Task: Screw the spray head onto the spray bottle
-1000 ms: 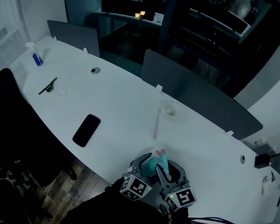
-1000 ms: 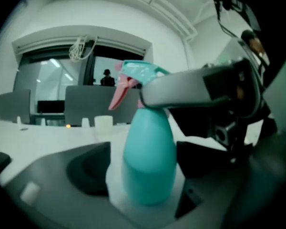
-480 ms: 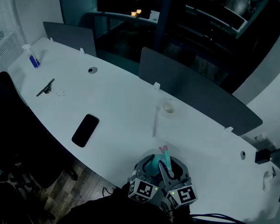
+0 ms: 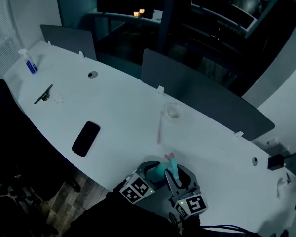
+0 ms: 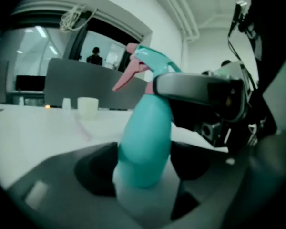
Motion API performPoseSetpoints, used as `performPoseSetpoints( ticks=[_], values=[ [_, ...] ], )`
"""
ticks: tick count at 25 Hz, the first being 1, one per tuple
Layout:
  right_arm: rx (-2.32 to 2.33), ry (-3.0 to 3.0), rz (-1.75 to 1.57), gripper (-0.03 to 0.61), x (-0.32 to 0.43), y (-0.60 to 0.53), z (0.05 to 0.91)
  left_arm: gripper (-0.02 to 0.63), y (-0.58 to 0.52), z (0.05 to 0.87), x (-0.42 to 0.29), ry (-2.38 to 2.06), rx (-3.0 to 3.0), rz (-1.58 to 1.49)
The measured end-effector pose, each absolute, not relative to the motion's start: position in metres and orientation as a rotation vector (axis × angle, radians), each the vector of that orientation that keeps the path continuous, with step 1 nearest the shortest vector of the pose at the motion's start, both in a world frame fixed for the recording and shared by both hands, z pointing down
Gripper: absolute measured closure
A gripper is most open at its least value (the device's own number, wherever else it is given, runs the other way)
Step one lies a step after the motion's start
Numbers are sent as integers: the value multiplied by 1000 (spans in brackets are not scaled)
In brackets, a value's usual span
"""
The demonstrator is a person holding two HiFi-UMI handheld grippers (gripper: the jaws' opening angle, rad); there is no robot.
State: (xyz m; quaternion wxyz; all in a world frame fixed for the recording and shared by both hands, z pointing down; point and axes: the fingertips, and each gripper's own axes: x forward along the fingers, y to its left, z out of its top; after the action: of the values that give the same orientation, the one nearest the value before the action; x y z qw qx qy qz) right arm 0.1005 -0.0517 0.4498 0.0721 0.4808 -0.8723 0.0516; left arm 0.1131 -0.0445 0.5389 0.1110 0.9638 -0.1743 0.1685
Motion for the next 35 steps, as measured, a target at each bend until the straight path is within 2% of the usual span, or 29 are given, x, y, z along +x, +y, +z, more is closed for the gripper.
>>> performPoseSetpoints(
  ticks=[3,6,8,9,10,12,13,15,19,22,24,26,28,29,30,32,35],
  values=[
    [1434,-2627,122,439,98,-52,449,265,-46,540,110,-884,2740,402],
    [1426,-2632,123,439,97,-53,450,264,-46,547,109,-986,2748,450],
    [1406,-2627,126,439,95,-50,451,248,-44,548,108,-872,2813,507],
    [1395,-2628,122,439,95,-49,451,208,-45,546,109,-773,2855,530],
    [1387,-2633,115,439,95,-49,450,204,-46,544,112,-650,2888,543],
    [1381,-2640,95,439,95,-53,449,207,-49,538,120,-397,2908,569],
    [1381,-2639,90,439,94,-54,449,244,-50,536,121,-307,2906,592],
    [1392,-2634,101,439,94,-54,450,247,-49,535,121,-270,2903,603],
    [1416,-2616,95,439,97,-55,450,249,-53,533,119,-736,2847,444],
    [1420,-2615,92,439,96,-55,451,253,-52,543,117,-995,2864,540],
    [1426,-2617,100,439,96,-54,451,248,-51,543,117,-900,2935,615],
    [1421,-2620,102,439,96,-53,451,184,-54,538,115,-718,2924,556],
    [1415,-2625,101,439,96,-55,450,184,-57,529,116,-493,2863,456],
    [1412,-2626,103,439,96,-55,450,197,-56,525,117,-397,2851,439],
    [1412,-2627,107,439,96,-55,451,255,-54,523,118,-331,2856,444],
    [1423,-2628,115,439,97,-55,451,264,-51,522,119,-314,2876,452],
    [1430,-2622,103,439,98,-55,451,268,-53,520,118,-557,2861,419]
  ],
)
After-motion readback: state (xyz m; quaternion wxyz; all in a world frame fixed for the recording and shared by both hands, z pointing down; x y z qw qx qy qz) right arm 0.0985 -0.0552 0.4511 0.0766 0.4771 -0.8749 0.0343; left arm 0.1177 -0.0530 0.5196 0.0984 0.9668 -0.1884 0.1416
